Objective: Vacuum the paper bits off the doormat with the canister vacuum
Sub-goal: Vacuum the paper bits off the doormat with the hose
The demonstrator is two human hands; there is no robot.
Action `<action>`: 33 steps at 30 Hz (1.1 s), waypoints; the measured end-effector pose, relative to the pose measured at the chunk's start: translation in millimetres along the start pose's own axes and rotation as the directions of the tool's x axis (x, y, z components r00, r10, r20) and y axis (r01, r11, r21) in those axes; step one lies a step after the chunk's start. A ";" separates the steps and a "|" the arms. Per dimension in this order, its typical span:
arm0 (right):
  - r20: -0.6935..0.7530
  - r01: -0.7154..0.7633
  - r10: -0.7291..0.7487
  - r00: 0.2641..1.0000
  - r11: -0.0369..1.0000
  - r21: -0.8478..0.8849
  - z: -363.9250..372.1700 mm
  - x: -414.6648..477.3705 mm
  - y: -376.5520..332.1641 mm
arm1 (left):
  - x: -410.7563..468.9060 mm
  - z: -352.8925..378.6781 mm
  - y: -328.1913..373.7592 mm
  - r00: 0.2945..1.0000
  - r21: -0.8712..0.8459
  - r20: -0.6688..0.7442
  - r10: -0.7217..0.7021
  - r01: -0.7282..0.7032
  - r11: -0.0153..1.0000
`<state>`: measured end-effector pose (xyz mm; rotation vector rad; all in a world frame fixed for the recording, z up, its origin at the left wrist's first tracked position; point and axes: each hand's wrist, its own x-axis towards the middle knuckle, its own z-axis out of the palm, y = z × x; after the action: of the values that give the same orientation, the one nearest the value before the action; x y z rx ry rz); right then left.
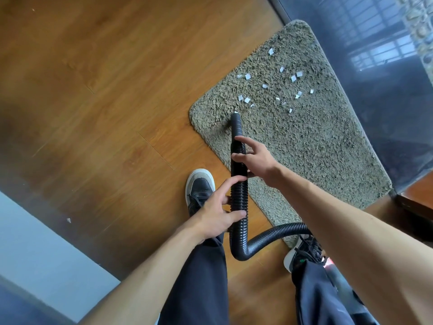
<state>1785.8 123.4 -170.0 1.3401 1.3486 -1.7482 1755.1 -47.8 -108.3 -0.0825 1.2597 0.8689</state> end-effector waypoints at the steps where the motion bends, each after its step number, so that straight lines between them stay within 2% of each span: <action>1: -0.006 0.006 -0.006 1.000 1.000 0.006 -1.7 -0.1 0.3 | 1.0 0.1 0.6 1.000 0.003 0.001 0.001 -0.001 1.000; 15: -0.046 0.059 -0.060 0.997 0.998 -0.014 -10.6 18.3 -15.2 | 19.8 -6.6 17.6 0.999 0.021 -0.018 0.037 -0.036 0.999; 29: -0.118 0.056 -0.042 0.992 0.992 0.116 -39.2 8.9 1.9 | 32.9 13.1 27.1 1.000 0.086 0.024 0.007 -0.009 0.996; 33: -0.096 0.058 -0.048 0.994 0.993 0.103 -40.4 11.6 -2.8 | 34.2 13.8 31.1 1.000 0.093 0.017 0.009 -0.011 0.996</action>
<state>1794.3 163.5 -179.6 1.4726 1.3701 -1.8346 1748.4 -1.5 -120.4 0.0048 1.2841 0.8168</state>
